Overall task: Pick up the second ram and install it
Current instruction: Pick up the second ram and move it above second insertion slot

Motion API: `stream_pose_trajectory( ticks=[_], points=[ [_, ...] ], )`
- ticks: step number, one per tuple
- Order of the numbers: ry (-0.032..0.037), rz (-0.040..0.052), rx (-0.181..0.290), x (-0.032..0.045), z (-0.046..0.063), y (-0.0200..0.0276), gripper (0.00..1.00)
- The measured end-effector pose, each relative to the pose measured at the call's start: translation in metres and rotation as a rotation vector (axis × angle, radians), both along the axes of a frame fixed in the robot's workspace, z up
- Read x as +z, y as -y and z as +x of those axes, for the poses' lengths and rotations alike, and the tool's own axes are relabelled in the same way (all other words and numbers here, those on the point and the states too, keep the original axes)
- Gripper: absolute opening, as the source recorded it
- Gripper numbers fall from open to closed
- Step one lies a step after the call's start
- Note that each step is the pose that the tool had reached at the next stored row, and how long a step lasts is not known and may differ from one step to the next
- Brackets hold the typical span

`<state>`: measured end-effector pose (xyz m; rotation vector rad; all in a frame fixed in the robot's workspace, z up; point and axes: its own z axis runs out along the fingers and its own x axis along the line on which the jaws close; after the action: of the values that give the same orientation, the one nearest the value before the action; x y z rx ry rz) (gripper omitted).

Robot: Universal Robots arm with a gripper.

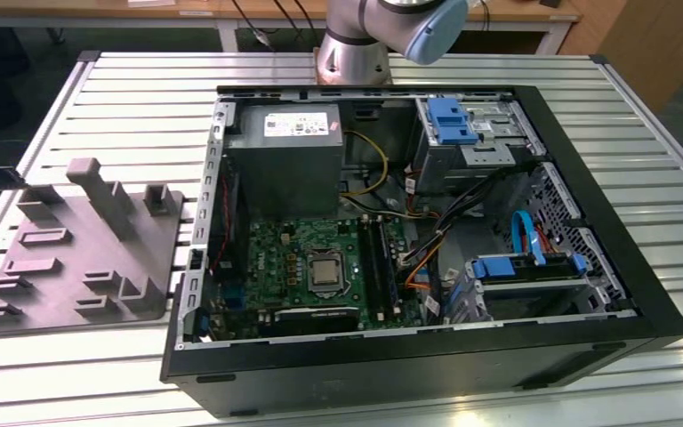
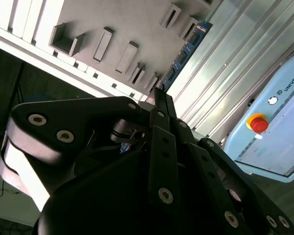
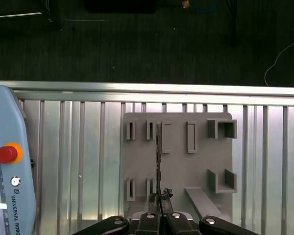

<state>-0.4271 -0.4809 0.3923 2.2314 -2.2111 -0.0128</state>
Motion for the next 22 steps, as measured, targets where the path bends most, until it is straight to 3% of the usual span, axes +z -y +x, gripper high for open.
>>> stream_pose_trajectory(
  ticks=[6, 15, 22],
  points=[
    [0.002, 0.0, 0.0, 0.0158, 0.0, -0.0001, 0.11],
    [0.005, 0.0, 0.0, 0.0335, 0.0, -0.0001, 0.11],
    [0.0058, 0.0, 0.0, 0.0353, -0.001, -0.0001, 0.11]
  ],
)
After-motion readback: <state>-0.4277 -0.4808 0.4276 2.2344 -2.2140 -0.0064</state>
